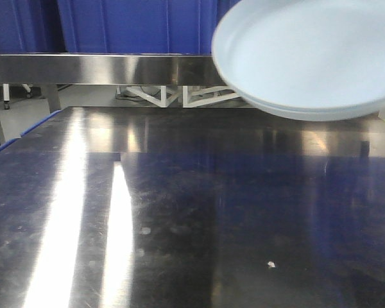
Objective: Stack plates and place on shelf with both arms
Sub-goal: 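Grip the stack rim with the right gripper and lift it up, then hold the plate stack raised in the right gripper while the base drives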
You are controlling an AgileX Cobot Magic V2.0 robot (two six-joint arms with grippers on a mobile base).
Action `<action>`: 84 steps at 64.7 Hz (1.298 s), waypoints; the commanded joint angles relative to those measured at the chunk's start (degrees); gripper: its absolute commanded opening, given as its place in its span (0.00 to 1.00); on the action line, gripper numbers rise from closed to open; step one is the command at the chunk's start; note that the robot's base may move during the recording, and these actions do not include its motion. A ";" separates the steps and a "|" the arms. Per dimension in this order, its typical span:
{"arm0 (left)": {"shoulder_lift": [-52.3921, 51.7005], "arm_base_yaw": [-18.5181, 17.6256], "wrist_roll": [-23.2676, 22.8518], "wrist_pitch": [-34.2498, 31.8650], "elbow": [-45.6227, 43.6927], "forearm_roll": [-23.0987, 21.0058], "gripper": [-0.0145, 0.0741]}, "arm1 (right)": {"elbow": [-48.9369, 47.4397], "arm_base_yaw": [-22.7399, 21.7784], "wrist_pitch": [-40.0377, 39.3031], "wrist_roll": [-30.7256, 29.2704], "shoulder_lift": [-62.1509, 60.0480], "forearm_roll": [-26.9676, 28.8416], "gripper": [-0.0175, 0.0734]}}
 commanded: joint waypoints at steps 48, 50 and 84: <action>-0.17 0.14 -0.36 -4.40 -1.76 0.00 0.26 | 11.94 -4.05 -2.39 -0.25 -23.33 0.14 0.25; -0.17 0.14 -0.36 -4.40 -1.76 0.00 0.26 | 11.94 -4.05 -2.39 -0.25 -23.33 0.14 0.25; -0.17 0.14 -0.36 -4.40 -1.76 0.00 0.26 | 11.94 -4.05 -2.33 -0.25 -23.33 0.14 0.25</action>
